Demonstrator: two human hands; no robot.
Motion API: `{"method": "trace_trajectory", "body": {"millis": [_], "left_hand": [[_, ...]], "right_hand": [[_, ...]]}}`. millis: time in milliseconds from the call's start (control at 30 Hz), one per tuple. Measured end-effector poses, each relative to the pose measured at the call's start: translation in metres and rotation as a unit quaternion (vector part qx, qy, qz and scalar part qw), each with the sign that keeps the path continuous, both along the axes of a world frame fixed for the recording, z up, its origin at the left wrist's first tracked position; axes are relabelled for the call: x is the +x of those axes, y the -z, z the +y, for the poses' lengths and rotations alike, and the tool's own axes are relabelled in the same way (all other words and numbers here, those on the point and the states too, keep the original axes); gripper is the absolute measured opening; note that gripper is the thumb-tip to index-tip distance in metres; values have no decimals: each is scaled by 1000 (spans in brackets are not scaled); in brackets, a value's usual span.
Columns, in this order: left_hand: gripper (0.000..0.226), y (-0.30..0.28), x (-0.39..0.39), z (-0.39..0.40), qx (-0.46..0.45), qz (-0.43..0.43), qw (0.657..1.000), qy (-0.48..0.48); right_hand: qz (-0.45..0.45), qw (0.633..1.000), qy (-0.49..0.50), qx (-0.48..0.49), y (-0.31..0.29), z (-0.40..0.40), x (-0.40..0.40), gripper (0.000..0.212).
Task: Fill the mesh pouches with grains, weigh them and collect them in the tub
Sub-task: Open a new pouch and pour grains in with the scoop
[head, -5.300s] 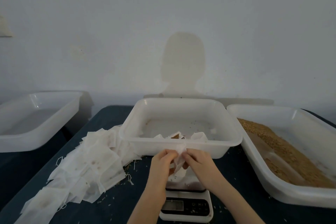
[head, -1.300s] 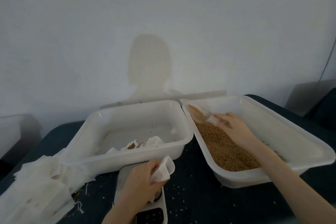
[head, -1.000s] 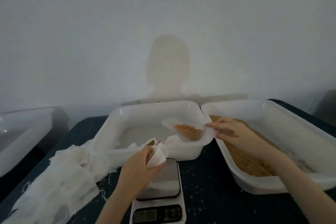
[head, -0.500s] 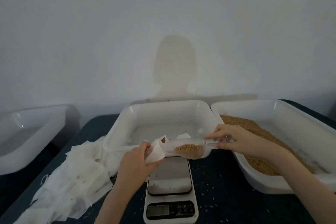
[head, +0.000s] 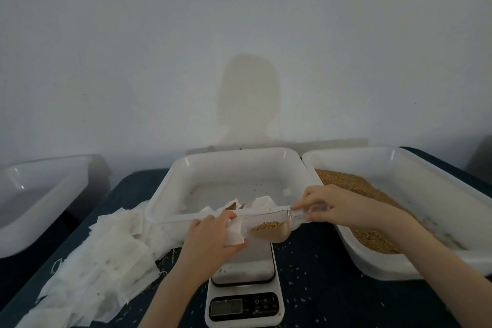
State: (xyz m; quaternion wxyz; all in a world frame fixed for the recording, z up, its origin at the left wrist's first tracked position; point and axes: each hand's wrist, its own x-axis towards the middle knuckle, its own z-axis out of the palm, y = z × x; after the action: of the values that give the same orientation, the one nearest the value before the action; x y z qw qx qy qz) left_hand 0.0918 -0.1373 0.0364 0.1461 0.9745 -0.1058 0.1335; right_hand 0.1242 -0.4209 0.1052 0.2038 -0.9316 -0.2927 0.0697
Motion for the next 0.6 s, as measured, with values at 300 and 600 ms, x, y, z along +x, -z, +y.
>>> {"method": "trace_trajectory", "body": {"millis": [300,600], "left_hand": [[69,-4,-8,-14,22,99,994,47],[58,-14,-9,0,-154,151,973,80]], "right_hand": [[-68,992,-15,-104,-4,7,-4,33],[-69,993,-13,-92,-3,-2,-3,35]]}}
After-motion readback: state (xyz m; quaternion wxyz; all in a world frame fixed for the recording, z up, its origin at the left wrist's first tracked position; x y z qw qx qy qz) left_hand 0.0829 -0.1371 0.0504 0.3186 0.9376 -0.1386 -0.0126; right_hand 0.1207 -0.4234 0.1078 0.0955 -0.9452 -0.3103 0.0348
